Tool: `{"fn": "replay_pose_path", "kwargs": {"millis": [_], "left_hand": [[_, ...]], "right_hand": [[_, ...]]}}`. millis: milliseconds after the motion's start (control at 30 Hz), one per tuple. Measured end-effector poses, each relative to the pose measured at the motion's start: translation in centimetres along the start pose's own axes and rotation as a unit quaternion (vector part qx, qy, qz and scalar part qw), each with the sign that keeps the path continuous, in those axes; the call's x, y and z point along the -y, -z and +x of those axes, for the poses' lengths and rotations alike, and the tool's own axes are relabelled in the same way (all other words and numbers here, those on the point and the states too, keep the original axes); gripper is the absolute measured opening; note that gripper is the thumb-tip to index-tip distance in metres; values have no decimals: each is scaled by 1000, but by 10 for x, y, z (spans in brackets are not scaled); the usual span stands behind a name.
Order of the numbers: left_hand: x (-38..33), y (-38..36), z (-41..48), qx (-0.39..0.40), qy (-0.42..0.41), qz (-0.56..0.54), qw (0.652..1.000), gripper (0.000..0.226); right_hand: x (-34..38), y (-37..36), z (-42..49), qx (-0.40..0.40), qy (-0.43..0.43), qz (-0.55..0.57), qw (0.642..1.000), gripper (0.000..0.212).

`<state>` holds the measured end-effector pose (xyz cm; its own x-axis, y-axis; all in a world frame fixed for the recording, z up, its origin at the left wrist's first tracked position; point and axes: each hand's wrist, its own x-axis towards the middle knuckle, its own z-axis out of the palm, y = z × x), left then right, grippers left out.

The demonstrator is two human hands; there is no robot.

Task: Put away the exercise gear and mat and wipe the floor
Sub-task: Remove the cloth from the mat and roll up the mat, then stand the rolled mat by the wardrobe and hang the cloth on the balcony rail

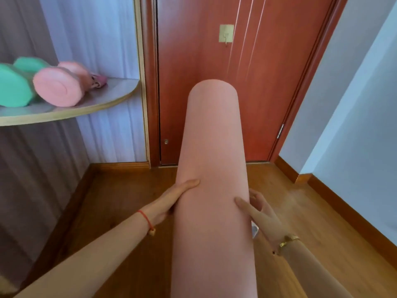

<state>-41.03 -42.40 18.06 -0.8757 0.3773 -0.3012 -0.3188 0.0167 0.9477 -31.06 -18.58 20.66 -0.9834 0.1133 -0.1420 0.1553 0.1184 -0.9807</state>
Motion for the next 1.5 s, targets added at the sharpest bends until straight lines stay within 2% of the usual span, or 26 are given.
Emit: {"fn": "replay_pose_path", "kwargs": {"millis": [100, 233, 367, 500, 667, 767, 933, 1067, 1167, 1300, 1367, 1433, 1500], "left_hand": [[5, 64, 7, -36, 6, -10, 999, 56], [28, 146, 9, -80, 24, -3, 997, 71], [58, 211, 8, -128, 57, -19, 990, 55], [83, 265, 7, -163, 65, -29, 984, 76], [102, 327, 7, -198, 67, -46, 977, 55], [109, 353, 7, -214, 87, -36, 972, 55], [126, 376, 5, -243, 121, -24, 962, 52], [144, 386, 8, -250, 104, 15, 962, 71], [158, 394, 12, -268, 95, 46, 958, 96], [163, 398, 15, -294, 122, 57, 946, 103], [157, 389, 18, -337, 132, 79, 929, 97], [147, 374, 23, -412, 119, 147, 891, 86], [135, 355, 29, -462, 42, 233, 855, 72]], "right_hand": [[-10, -60, 45, 28, -35, -2, 999, 87], [-31, -142, 83, 66, -60, -53, 995, 100], [-50, -210, 118, 119, -106, -77, 984, 96], [-71, -269, 146, 142, -124, -59, 980, 106], [-93, -339, 177, 175, -136, -30, 975, 96], [-105, -372, 185, 173, -151, -13, 973, 89], [-115, -404, 192, 188, -177, -9, 966, 88], [-132, -416, 189, 203, -202, -39, 957, 88], [-144, -419, 184, 187, -184, -72, 962, 85], [-147, -418, 183, 186, -148, -135, 962, 83], [-142, -414, 184, 186, -130, -168, 959, 80], [-136, -403, 187, 184, -114, -194, 957, 75], [-131, -383, 191, 167, -108, -211, 957, 73]]}}
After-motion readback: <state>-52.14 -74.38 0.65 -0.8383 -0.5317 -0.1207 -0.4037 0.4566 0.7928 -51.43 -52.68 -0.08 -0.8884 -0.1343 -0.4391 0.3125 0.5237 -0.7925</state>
